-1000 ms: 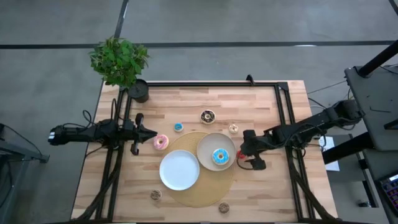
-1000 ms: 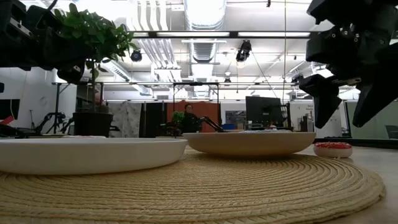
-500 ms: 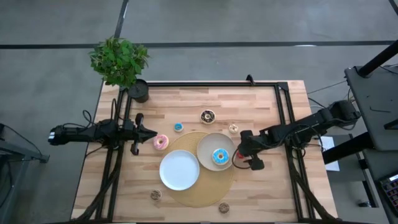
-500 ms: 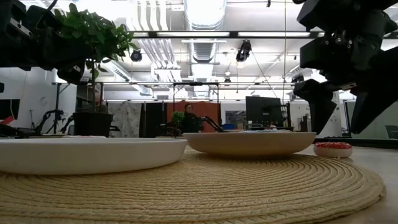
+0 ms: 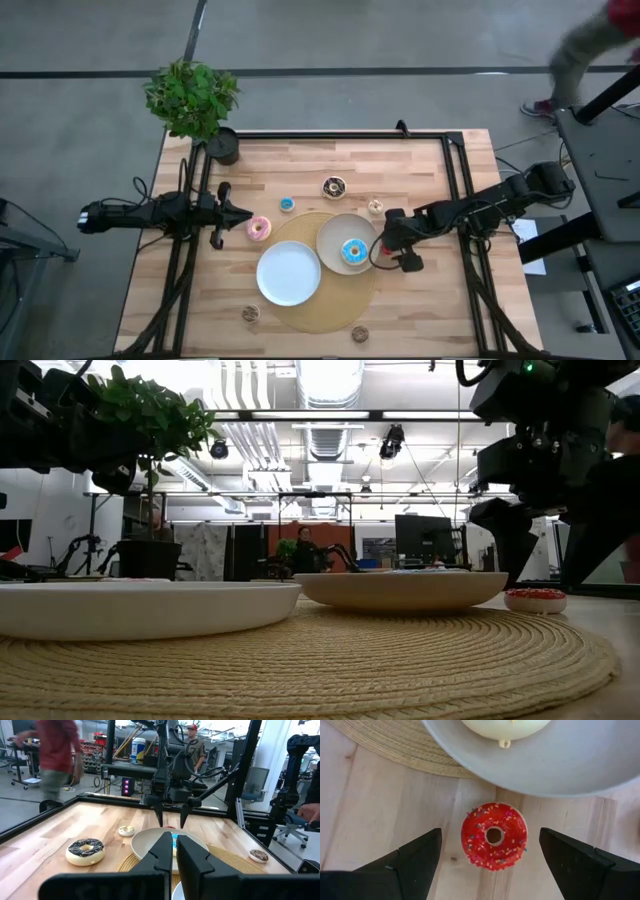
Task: Pick & Place donuts
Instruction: Put the small red donut on the white plate
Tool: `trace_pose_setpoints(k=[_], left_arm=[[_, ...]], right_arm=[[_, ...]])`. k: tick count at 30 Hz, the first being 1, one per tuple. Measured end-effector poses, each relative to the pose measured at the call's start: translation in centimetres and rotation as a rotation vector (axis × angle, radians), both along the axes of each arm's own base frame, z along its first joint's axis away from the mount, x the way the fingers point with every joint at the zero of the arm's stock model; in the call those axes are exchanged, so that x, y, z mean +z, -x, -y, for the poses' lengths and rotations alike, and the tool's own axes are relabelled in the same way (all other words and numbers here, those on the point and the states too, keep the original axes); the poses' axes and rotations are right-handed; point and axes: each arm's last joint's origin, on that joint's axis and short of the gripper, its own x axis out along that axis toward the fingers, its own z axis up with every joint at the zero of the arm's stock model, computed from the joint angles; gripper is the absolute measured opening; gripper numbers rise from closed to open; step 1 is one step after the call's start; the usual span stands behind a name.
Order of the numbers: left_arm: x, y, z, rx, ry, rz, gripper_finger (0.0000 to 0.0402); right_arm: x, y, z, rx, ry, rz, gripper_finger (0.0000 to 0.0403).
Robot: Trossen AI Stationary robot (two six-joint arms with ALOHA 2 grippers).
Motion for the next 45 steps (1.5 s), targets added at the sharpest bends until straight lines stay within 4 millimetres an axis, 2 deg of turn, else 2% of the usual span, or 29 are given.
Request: trace_pose_setpoints(k=[16, 45], left_arm=[[0.0, 0.0, 0.0, 0.0, 0.0, 0.0, 0.0], [0.0, 0.0, 0.0, 0.0, 0.0, 0.0, 0.0]], right_arm=[[-1.1, -0.4, 0.0, 0.015, -0.004, -0.032, 0.0327], [-1.7, -0.5, 0.3, -0.008, -0.003, -0.055, 0.0325]])
